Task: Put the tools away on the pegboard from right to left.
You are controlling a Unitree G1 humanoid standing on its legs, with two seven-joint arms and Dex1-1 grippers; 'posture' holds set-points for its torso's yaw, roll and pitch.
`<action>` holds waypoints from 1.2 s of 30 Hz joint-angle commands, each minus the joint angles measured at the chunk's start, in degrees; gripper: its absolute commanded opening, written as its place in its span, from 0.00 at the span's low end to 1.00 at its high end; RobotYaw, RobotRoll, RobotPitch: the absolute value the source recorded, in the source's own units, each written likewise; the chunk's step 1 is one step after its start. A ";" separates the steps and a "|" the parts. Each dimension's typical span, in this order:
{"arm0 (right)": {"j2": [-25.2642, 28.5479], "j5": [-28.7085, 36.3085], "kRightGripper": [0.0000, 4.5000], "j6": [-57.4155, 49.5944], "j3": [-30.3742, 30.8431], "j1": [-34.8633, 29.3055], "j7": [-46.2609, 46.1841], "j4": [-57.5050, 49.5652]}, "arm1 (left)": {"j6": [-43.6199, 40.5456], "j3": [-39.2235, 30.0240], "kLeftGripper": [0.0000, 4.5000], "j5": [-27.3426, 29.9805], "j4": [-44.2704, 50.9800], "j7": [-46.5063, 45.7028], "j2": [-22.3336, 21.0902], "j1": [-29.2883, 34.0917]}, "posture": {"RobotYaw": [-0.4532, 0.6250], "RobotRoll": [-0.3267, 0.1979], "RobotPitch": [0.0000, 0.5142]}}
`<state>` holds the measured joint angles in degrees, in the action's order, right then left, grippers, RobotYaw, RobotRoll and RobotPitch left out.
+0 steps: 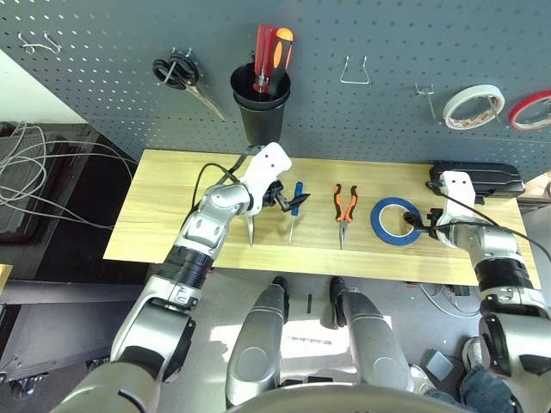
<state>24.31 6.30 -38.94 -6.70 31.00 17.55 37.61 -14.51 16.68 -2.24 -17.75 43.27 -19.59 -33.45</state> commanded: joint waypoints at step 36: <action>11.66 -9.79 0.16 45.45 2.48 -24.08 5.10 -37.74 | 9.99 -3.32 1.00 -1.31 4.99 -5.13 1.41 2.30 | 0.46 0.62 0.61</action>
<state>35.44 -2.34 2.28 -3.76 7.88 22.75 0.70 -5.78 13.70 -4.11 -13.23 38.36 -18.62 -31.44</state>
